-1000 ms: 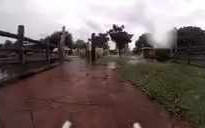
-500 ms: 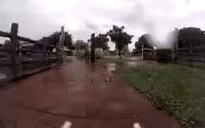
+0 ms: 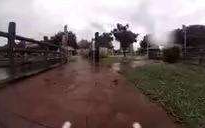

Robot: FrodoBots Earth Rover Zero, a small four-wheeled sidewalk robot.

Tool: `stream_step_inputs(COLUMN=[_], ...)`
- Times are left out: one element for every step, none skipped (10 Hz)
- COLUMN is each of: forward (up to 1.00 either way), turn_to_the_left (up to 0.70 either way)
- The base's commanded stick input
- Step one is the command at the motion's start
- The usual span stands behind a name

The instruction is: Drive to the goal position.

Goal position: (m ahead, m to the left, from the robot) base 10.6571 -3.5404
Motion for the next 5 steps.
stream_step_inputs(forward=[0.5, 0.5, 0.5, 0.5, 0.5], turn_to_the_left=[0.0, 0.0, 0.0, 0.0, 0.0])
